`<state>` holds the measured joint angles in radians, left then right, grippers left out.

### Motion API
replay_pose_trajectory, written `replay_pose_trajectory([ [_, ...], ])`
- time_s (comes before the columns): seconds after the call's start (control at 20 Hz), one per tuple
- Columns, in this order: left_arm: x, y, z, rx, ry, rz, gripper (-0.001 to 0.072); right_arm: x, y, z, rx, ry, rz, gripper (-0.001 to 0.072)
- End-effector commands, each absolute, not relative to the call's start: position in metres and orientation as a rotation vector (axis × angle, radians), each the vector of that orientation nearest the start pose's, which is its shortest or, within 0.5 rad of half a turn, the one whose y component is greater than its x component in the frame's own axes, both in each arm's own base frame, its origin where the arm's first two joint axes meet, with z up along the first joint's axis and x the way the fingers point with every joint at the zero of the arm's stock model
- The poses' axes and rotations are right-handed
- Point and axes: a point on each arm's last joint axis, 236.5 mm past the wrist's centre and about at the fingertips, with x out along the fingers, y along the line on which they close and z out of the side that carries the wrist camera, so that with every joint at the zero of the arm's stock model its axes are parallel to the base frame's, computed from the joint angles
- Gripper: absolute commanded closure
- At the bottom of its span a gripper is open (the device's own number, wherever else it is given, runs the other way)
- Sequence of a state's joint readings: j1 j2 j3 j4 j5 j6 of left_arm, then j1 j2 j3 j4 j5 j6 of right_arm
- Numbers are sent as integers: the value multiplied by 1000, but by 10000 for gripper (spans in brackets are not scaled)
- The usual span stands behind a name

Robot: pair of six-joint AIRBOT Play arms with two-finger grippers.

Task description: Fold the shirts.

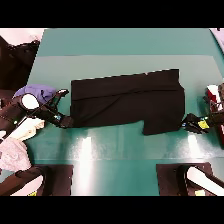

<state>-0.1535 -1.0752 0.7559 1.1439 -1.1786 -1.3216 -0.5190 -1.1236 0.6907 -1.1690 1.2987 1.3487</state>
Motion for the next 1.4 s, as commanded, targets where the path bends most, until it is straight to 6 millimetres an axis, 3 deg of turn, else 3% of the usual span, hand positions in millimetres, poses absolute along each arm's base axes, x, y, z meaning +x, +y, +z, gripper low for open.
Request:
replay_pose_trajectory([
  [0.0, 253, -131, -39, -122, 1449, -494, 686, 238, -33, -78, 662, 1485, -40, 280],
  [0.2, 253, -131, -39, -126, 1451, -491, 685, 256, -29, -74, 703, 1413, -35, 284],
  [0.25, 252, -131, -39, -126, 1455, -492, 685, 257, -28, -74, 692, 1412, -31, 349],
  [0.4, 250, -131, -39, -126, 1464, -495, 685, 262, -20, -74, 657, 1407, -9, 371],
  [0.85, 243, -131, -39, -124, 1492, -504, 685, 251, -9, -90, 690, 1503, 16, 383],
  [0.9, 243, -131, -39, -124, 1492, -504, 685, 251, -10, -91, 681, 1505, 14, 467],
  [0.95, 242, -131, -39, -124, 1492, -504, 686, 251, -11, -91, 671, 1503, 19, 632],
  [1.0, 243, -131, -39, -124, 1492, -504, 685, 251, -11, -91, 663, 1500, 25, 689],
  [1.2, 245, -132, -33, -118, 1487, -512, 686, 246, -19, -68, 571, 1455, 17, 693],
  [1.35, 250, -134, -10, -103, 1451, -534, 687, 204, -24, -38, 480, 1516, -27, 694],
])
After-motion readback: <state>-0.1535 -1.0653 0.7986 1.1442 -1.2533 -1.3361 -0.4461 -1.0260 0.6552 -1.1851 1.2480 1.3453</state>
